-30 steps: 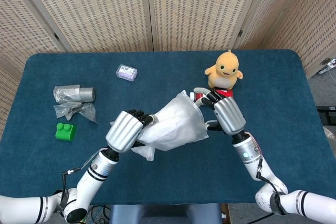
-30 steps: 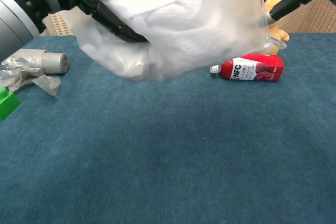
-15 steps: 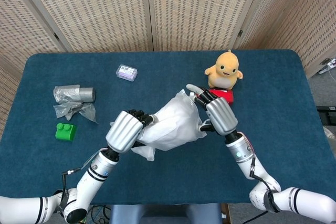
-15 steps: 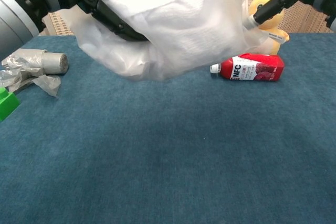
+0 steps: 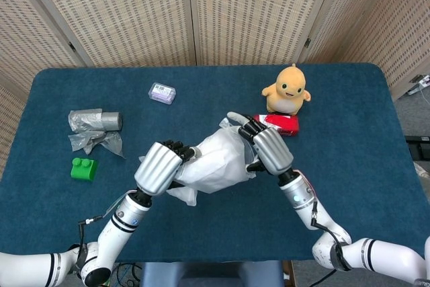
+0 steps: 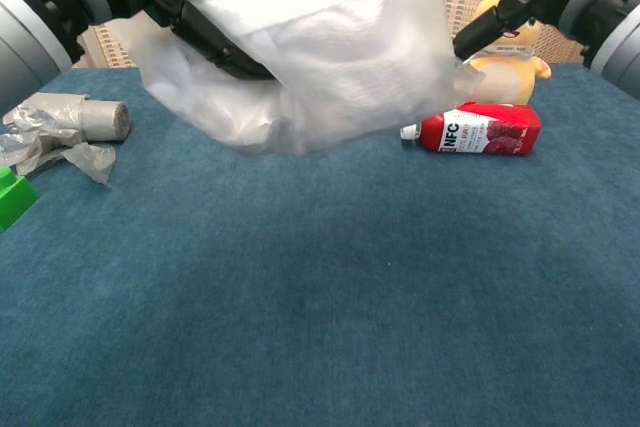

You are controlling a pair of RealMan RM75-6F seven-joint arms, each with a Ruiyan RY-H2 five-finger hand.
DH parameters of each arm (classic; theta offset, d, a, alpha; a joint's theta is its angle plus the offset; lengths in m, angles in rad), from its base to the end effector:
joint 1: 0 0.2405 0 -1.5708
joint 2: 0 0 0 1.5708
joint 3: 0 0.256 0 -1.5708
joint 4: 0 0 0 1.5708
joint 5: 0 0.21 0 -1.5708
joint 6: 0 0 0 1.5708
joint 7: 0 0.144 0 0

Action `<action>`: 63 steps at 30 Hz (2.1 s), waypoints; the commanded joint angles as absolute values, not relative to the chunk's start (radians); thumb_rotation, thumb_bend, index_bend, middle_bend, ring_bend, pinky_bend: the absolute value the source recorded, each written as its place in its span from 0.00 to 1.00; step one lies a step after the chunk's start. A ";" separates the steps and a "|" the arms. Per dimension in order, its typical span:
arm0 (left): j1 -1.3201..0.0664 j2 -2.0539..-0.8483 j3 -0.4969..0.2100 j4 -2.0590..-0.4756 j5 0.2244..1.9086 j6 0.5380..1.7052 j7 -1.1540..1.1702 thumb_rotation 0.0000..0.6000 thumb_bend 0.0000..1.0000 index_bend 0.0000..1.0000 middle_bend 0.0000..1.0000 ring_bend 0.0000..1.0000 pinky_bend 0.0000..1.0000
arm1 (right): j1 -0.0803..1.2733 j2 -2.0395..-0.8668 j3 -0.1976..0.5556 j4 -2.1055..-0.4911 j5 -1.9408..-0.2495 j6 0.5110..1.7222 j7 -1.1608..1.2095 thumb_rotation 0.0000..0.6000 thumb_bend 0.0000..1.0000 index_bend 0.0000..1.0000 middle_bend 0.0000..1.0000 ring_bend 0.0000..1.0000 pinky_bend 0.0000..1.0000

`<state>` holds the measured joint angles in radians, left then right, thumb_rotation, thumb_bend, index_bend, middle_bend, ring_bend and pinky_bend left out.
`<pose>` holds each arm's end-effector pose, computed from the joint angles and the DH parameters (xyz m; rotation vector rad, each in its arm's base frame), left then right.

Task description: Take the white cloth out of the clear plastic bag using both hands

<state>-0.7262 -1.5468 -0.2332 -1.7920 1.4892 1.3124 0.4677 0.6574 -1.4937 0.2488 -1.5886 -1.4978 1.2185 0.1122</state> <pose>-0.0359 0.2876 0.0410 -1.7620 -0.5532 -1.5071 -0.1006 -0.3235 0.0426 1.7048 -0.9923 1.6013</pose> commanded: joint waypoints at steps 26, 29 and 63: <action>-0.712 -1.552 -0.234 -1.790 1.487 1.310 0.459 1.00 0.00 0.49 0.66 0.62 0.71 | 0.678 -1.570 0.254 -1.539 -1.464 1.232 0.073 1.00 0.48 0.75 0.18 0.08 0.32; -0.709 -1.551 -0.232 -1.790 1.483 1.307 0.463 1.00 0.00 0.47 0.66 0.62 0.71 | 0.680 -1.573 0.256 -1.534 -1.460 1.231 0.069 1.00 0.49 0.76 0.18 0.08 0.32; -0.657 -1.477 -0.146 -1.856 1.400 1.263 0.585 1.00 0.00 0.09 0.11 0.30 0.53 | 0.713 -1.603 0.232 -1.417 -1.418 1.150 0.070 1.00 0.50 0.77 0.19 0.08 0.32</action>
<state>-0.6606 -1.4740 -0.1528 -1.8651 1.3860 1.2564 0.5926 0.7139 -1.6039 0.2324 -1.4176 -1.4188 1.1513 0.0690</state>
